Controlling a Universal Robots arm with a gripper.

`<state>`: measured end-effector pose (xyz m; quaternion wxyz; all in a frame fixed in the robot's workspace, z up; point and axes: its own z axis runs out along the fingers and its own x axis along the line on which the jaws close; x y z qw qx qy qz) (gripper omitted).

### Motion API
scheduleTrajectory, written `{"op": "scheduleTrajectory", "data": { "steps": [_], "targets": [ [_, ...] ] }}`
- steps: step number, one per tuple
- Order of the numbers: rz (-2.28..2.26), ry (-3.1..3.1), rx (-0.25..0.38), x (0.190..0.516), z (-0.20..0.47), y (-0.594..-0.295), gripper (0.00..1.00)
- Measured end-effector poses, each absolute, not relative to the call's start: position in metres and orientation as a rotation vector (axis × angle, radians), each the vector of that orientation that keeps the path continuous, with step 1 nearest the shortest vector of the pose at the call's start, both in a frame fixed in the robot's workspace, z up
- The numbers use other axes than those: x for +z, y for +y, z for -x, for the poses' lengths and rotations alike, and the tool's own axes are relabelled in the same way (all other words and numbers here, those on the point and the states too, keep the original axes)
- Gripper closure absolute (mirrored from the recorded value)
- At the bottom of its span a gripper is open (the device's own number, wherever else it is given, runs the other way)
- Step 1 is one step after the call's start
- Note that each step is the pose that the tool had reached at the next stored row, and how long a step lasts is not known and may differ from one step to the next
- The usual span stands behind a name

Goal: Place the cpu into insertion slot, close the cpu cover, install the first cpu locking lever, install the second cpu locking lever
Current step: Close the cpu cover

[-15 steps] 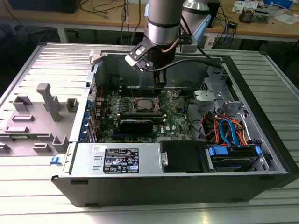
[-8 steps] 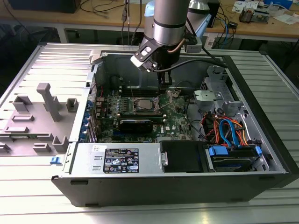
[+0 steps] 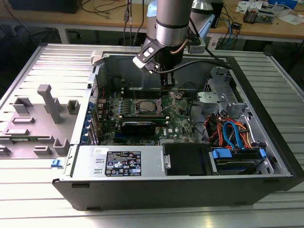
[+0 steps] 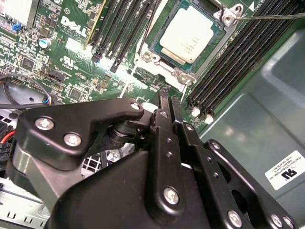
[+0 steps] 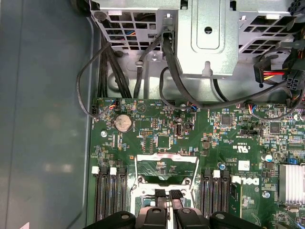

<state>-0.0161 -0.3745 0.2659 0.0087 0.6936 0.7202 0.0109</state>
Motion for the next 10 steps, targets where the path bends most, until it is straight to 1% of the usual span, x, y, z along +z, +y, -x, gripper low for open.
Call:
{"op": "scheduleTrajectory", "data": {
  "steps": [5, 10],
  "targets": [
    [-2.167, 2.25, 0.033, 0.266, 0.013, -0.374, 0.83],
    [-2.161, 2.245, 0.018, 0.266, -0.01, -0.374, 0.83]
  ]
}}
